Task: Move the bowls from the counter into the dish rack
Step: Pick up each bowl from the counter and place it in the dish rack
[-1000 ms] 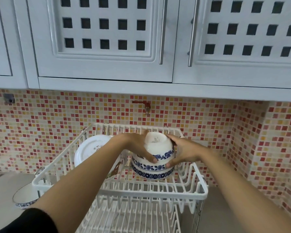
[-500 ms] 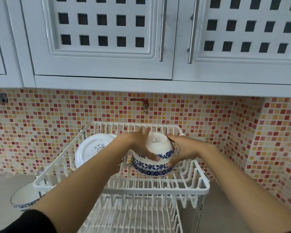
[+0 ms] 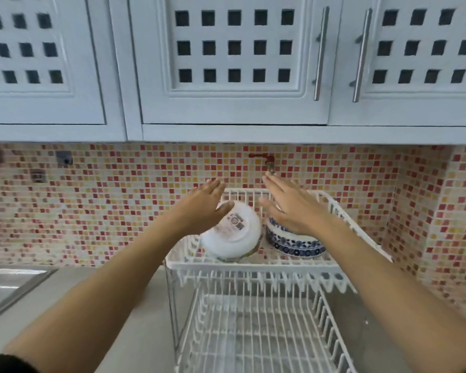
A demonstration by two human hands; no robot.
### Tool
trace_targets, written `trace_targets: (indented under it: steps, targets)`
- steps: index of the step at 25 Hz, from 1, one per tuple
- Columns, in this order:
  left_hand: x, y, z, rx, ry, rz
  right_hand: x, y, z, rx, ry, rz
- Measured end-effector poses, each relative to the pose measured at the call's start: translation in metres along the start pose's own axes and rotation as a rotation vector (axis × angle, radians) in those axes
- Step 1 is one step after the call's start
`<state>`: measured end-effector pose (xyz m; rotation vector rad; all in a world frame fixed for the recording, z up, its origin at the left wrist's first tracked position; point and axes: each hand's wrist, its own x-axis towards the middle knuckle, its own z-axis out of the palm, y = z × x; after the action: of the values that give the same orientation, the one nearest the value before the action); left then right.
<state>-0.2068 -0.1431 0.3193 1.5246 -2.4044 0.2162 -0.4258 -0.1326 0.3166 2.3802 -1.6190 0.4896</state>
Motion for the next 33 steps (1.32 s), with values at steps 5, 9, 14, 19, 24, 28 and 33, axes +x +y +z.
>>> trace_targets:
  steps: [5,9,14,19,24,28,33]
  targets:
    - [-0.088,-0.099,-0.018,0.032,-0.031,-0.132,0.018,-0.135,0.013,-0.031,0.048,-0.081]
    - [-0.152,-0.171,-0.018,0.034,-0.084,-0.261,0.036,-0.234,0.045,-0.011,0.022,-0.089]
    - [-0.206,-0.235,0.006,-0.001,-0.219,-0.385,0.056,-0.313,0.109,0.006,-0.077,-0.1]
    - [-0.224,-0.268,0.063,-0.089,-0.272,-0.455,0.073,-0.342,0.189,0.111,-0.179,-0.063]
    - [-0.213,-0.307,0.137,-0.152,-0.352,-0.524,0.104,-0.34,0.28,0.083,-0.25,0.013]
    - [-0.18,-0.35,0.198,-0.207,-0.406,-0.595,0.139,-0.334,0.355,0.06,-0.342,0.063]
    - [-0.122,-0.4,0.27,-0.351,-0.407,-0.766,0.2,-0.321,0.433,0.046,-0.44,0.139]
